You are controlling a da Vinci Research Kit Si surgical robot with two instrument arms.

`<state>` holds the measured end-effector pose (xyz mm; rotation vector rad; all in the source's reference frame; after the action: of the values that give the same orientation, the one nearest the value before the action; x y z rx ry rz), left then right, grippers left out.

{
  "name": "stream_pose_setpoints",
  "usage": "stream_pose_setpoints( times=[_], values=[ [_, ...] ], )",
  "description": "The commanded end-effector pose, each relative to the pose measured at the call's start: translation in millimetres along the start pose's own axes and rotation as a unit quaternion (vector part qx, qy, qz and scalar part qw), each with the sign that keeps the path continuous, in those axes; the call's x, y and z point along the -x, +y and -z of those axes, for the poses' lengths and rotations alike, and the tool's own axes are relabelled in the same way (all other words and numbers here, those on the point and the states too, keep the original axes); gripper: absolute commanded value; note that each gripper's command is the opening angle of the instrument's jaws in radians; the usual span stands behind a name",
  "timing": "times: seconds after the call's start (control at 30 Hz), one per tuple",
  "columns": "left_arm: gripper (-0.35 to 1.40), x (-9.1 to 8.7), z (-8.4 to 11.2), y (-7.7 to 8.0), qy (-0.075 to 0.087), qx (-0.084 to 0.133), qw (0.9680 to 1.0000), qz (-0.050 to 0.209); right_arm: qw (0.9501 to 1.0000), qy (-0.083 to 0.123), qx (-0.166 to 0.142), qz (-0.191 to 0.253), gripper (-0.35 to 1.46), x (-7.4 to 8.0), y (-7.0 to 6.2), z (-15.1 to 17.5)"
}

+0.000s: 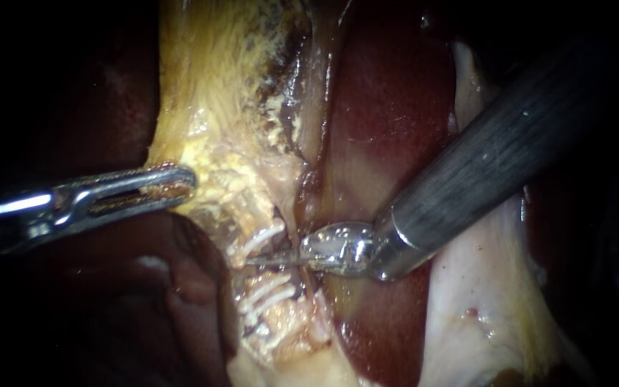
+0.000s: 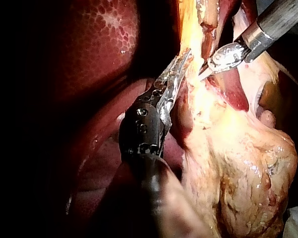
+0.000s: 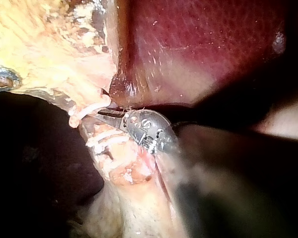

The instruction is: Go back from the cut left tube

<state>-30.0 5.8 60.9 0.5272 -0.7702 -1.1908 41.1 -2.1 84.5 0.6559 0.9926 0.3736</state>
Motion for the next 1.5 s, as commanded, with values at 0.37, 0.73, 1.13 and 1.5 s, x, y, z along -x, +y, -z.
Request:
stream_pose_setpoints(
  times=[0.37, 0.73, 1.13, 1.5],
  values=[
    [-0.35, 0.0, 0.0, 0.0, 0.0, 0.0, 1.0, 0.0, 1.0, -0.001, 0.001, -0.001, 0.73, -0.4, -0.1, -0.5],
    [-0.35, 0.0, 0.0, 0.0, 0.001, 0.0, 1.0, 0.0, 1.0, 0.002, 0.0, 0.0, 0.91, -0.5, -0.5, -0.6],
    [-0.35, 0.2, -0.1, 1.4, 0.002, -0.002, 1.0, -0.002, 0.9981, 0.011, -0.008, 0.06, 1.4, -1.4, -3.8, 1.9],
    [-0.35, 0.3, -0.1, 1.9, 0.002, -0.003, 1.0, -0.002, 0.9897, 0.02, 0.015, 0.141, 1.43, -0.4, -3.4, 9.9]
  ],
)
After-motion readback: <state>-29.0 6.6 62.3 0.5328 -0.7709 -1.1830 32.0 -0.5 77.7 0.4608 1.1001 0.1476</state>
